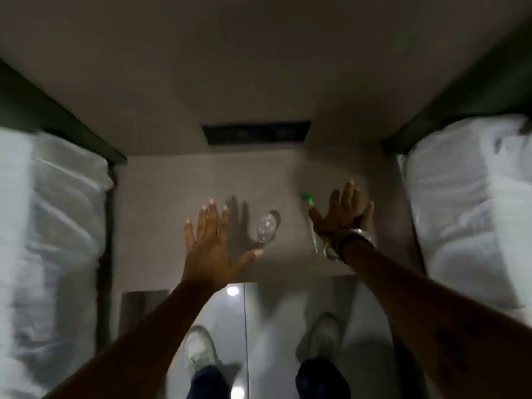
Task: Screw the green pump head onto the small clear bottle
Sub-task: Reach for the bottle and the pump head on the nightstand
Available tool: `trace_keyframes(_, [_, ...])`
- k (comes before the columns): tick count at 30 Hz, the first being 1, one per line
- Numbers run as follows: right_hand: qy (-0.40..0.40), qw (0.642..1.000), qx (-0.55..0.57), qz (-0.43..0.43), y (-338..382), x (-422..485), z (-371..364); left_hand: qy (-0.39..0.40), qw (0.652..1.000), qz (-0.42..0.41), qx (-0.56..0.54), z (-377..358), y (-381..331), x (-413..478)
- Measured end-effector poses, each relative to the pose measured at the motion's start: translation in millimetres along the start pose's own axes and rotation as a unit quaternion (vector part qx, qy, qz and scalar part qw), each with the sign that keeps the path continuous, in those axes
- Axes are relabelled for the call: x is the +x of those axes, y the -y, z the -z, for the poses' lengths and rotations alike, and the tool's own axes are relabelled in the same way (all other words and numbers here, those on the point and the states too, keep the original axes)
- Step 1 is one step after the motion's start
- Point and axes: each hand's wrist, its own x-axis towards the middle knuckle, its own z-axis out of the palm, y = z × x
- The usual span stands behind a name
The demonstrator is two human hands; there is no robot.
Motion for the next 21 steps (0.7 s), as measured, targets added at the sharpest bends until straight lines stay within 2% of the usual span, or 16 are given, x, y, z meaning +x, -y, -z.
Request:
trace_keyframes(3, [0.001,0.999,-0.021,-0.043,11.8,40.1,-41.0,-0.031,0.999,0.009,0.002,-49.8,-15.7,22.9])
trace_keyframes(7, [-0.033,0.997,-0.060,-0.026,17.3,67.5,-75.9,-0.072,0.997,0.018,-0.033,-87.1,-32.7,33.3])
trace_keyframes(12, [-0.043,0.997,-0.060,-0.025,15.9,88.3,-80.2,-0.120,0.987,0.040,-0.096,-86.1,-39.9,55.1])
trace_keyframes(16, [-0.046,0.996,-0.053,-0.047,12.1,96.7,-78.7,-0.120,0.981,-0.010,-0.152,-83.6,-33.3,58.9])
trace_keyframes(21, [-0.034,0.996,-0.042,-0.076,10.0,94.8,-78.5,-0.106,0.969,-0.024,-0.223,-78.2,-30.7,56.8])
